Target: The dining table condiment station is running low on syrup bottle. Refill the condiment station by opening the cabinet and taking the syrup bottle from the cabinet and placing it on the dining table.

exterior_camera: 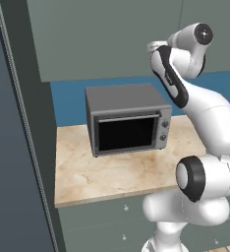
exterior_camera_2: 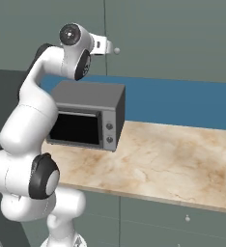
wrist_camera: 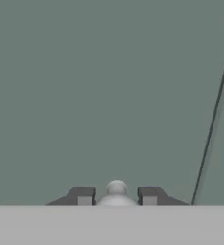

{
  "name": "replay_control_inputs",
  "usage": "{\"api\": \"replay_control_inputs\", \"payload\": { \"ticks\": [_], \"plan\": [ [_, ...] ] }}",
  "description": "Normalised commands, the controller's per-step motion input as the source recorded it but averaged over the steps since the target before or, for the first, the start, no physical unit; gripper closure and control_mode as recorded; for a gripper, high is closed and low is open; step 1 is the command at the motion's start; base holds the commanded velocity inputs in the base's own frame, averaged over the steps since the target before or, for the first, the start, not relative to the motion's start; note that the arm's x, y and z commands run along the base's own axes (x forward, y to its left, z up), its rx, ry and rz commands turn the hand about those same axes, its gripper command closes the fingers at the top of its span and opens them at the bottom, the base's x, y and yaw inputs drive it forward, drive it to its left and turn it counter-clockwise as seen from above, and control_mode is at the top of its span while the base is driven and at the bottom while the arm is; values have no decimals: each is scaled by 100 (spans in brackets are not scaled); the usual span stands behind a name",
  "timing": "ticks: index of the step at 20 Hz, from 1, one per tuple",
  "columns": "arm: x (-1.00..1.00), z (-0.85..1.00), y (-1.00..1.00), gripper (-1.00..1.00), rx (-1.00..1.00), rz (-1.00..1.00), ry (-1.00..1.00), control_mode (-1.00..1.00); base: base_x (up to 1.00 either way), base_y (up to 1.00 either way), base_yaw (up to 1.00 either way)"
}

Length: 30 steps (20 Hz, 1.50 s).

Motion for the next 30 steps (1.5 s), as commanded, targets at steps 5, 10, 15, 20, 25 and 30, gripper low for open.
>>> {"api": "replay_control_inputs", "payload": {
  "ticks": [5,10,15,20,25,30],
  "plan": [
    [-66,45,0,100,-2,9,0,-100,0,0,0],
    [-98,54,6,100,-8,11,0,-100,0,0,0],
    [-100,48,1,100,-7,9,-11,-100,0,0,0],
    [-100,49,0,100,-4,7,-16,-100,0,0,0],
    [-100,62,0,100,-2,7,-8,-100,0,0,0],
    [-100,75,0,100,0,12,-4,-100,0,0,0]
  ]
}}
